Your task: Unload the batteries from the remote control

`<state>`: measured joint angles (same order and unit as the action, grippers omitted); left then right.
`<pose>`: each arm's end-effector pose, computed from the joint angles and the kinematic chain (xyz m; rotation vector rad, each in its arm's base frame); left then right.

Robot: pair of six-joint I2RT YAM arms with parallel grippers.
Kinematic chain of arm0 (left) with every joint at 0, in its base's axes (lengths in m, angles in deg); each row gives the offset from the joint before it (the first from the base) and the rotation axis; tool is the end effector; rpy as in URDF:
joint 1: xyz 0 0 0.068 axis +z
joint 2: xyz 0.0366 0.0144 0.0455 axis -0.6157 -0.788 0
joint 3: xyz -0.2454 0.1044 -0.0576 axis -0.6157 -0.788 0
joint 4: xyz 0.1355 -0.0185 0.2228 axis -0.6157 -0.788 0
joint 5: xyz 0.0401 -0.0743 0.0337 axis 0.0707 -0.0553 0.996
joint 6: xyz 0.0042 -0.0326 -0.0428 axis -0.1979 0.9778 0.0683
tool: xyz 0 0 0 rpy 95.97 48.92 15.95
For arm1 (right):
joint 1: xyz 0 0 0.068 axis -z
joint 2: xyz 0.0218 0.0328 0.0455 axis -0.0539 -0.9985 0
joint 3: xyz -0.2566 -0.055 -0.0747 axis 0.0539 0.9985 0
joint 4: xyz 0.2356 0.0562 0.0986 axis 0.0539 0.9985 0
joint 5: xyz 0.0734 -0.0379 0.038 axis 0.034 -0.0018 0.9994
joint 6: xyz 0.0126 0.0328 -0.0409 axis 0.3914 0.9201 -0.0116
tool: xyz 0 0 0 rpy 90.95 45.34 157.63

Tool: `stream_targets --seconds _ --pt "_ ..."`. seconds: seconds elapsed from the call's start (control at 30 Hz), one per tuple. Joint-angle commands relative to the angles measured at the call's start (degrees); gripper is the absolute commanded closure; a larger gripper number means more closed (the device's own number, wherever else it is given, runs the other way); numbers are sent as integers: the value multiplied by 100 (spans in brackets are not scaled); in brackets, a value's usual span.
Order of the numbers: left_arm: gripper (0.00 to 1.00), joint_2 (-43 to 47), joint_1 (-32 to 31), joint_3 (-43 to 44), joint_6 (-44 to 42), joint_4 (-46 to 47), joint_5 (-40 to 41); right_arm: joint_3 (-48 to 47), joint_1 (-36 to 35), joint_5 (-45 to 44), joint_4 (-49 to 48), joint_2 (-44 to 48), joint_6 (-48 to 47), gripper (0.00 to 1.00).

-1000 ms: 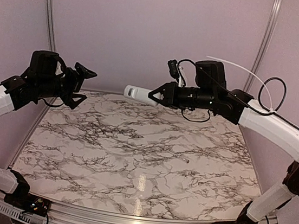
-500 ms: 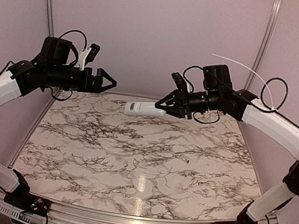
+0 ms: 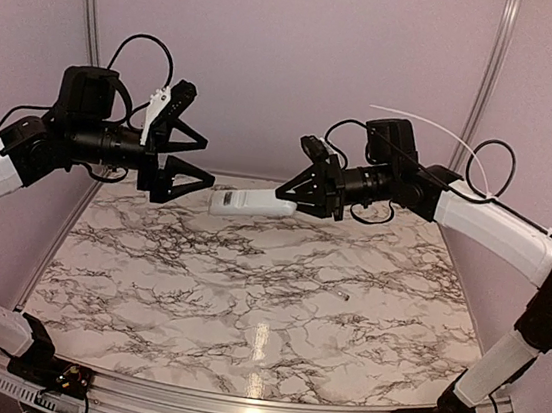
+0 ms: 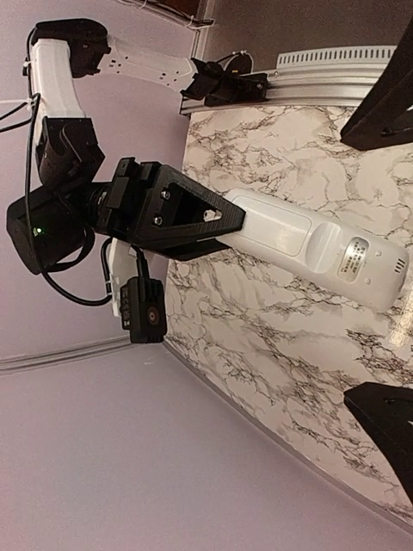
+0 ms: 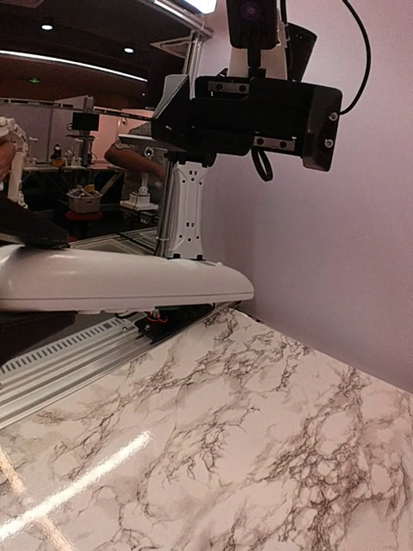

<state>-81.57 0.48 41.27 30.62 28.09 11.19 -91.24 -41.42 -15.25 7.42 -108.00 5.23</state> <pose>0.1955 -0.1720 0.4220 1.1313 1.5319 -0.7618 0.2666 0.2480 0.3633 -0.5358 2.3140 1.8180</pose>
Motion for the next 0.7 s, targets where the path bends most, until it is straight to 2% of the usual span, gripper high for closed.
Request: stream_targets --seconds 0.0,0.33,0.67 --pt "1 -204 -104 135 -995 -206 -559 -323 45 428 -353 -71 181 100" --pt "1 -877 -436 559 -1628 -556 -673 -305 49 642 -338 -29 118 100" --pt "6 -1174 -655 542 -1619 -235 -855 -54 21 1137 -1253 114 523 100"
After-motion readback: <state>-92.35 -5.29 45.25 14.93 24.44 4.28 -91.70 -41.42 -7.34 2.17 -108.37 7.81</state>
